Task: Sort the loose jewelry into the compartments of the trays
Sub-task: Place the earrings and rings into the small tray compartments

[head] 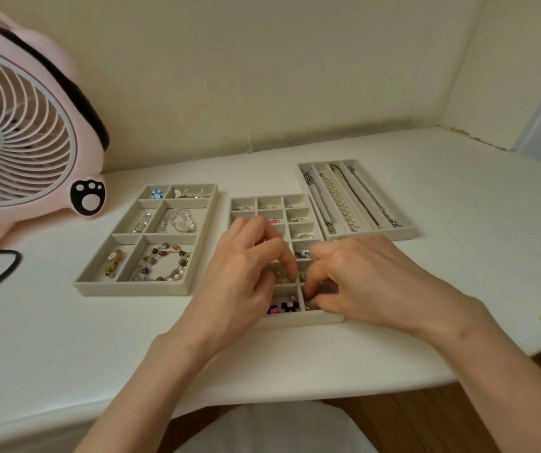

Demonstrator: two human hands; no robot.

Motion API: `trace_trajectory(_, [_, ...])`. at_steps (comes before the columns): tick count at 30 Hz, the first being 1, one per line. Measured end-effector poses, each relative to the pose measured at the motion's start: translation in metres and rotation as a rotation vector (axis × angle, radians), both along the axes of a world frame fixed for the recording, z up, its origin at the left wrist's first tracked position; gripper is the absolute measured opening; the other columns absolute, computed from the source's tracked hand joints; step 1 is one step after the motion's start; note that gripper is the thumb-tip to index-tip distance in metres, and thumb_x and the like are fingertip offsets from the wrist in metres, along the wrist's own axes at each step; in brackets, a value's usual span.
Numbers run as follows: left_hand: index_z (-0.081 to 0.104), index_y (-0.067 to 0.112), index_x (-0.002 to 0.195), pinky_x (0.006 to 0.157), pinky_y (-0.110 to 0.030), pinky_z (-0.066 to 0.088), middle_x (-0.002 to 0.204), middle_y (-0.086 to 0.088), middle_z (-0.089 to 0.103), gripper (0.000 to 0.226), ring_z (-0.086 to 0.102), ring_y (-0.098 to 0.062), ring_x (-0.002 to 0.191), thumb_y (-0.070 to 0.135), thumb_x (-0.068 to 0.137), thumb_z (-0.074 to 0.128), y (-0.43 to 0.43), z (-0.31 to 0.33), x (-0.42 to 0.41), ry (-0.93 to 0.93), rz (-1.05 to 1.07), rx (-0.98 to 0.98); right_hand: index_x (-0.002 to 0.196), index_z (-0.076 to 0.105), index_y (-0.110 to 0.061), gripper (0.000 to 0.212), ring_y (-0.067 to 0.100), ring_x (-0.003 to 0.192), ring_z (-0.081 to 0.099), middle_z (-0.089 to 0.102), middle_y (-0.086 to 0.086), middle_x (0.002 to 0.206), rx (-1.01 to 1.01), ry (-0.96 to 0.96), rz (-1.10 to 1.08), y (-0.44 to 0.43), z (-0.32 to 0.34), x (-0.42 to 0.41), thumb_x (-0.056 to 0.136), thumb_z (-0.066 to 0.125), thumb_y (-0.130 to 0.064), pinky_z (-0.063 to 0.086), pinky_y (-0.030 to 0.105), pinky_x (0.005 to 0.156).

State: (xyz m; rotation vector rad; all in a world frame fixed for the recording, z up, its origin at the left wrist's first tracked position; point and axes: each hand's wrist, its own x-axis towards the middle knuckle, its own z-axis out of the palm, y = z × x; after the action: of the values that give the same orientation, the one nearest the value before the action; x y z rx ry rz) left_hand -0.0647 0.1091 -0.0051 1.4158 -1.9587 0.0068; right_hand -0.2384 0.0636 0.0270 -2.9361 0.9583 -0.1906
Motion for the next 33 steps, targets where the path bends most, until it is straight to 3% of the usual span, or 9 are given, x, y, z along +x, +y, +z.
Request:
trace_trajectory(6, [0.064,0.020,0.076,0.071,-0.014,0.029,0.085,0.009,0.048,0.036,0.040,-0.010,0.083,-0.003,0.065,0.039,0.001,0.002,0.000,0.018,0.000,0.003,0.089,0.071,-0.032,0.015,0.003,0.062,0.042,0.044,-0.013,0.069,0.037,-0.032,0.023,-0.006,0.004,-0.002,0.085,0.056,-0.032,0.025,0.014,0.053])
trace_trajectory(11, [0.065,0.020,0.077,0.070,-0.013,0.029,0.085,0.010,0.048,0.037,0.040,-0.011,0.082,-0.003,0.065,0.039,0.002,0.003,0.000,0.012,-0.004,0.020,0.070,0.068,-0.037,0.014,0.000,0.065,0.050,0.054,-0.012,0.064,0.327,-0.128,-0.028,-0.014,0.009,-0.008,0.082,0.066,-0.030,0.034,0.015,0.058])
trace_trajectory(16, [0.064,0.022,0.078,0.071,-0.014,0.029,0.086,0.008,0.049,0.041,0.040,-0.011,0.083,-0.003,0.064,0.036,0.002,0.003,0.000,-0.001,-0.038,0.043,0.075,0.073,-0.035,0.003,0.003,0.064,0.052,0.055,-0.012,0.063,0.243,-0.130,-0.068,-0.015,0.003,-0.005,0.077,0.073,-0.033,0.034,0.018,0.059])
trace_trajectory(20, [0.067,0.027,0.081,0.076,-0.017,0.029,0.090,0.012,0.043,0.049,0.037,-0.004,0.088,0.009,0.064,0.024,0.001,0.000,-0.001,-0.067,-0.118,0.082,0.072,0.067,-0.043,0.023,0.006,0.065,0.052,0.057,-0.008,0.064,0.207,-0.198,-0.092,-0.014,0.011,-0.018,0.080,0.063,-0.022,0.034,0.018,0.060])
trace_trajectory(22, [0.068,0.030,0.081,0.074,-0.017,0.028,0.091,0.012,0.043,0.052,0.033,-0.002,0.086,0.006,0.064,0.026,0.000,-0.001,-0.002,-0.116,-0.137,0.109,0.074,0.068,-0.042,0.029,0.001,0.069,0.052,0.059,-0.018,0.070,0.199,-0.146,-0.094,-0.011,0.012,-0.021,0.079,0.054,-0.017,0.032,0.014,0.060])
trace_trajectory(24, [0.069,0.032,0.081,0.073,-0.025,0.031,0.092,0.010,0.044,0.052,0.032,-0.007,0.085,-0.002,0.063,0.035,-0.001,-0.003,-0.003,-0.174,-0.137,0.132,0.078,0.072,-0.038,0.030,-0.008,0.072,0.049,0.054,-0.023,0.069,0.190,-0.089,-0.090,-0.007,0.010,-0.020,0.078,0.052,-0.016,0.030,0.013,0.057])
trace_trajectory(26, [0.070,0.032,0.081,0.072,-0.031,0.033,0.092,0.009,0.044,0.051,0.035,-0.012,0.085,-0.004,0.062,0.039,-0.002,-0.003,-0.005,-0.241,-0.128,0.132,0.082,0.074,-0.036,0.032,-0.009,0.072,0.047,0.050,-0.016,0.065,0.181,-0.069,-0.087,-0.005,0.007,-0.018,0.078,0.051,-0.014,0.029,0.012,0.055])
trace_trajectory(33, [0.069,0.032,0.079,0.069,-0.033,0.039,0.092,0.004,0.050,0.052,0.044,-0.019,0.087,0.010,0.065,0.024,-0.004,0.002,-0.008,-0.385,-0.106,0.062,0.083,0.074,-0.033,0.030,-0.002,0.059,0.044,0.044,-0.016,0.061,0.095,-0.080,-0.114,-0.004,0.004,-0.017,0.079,0.051,-0.015,0.026,0.014,0.052])
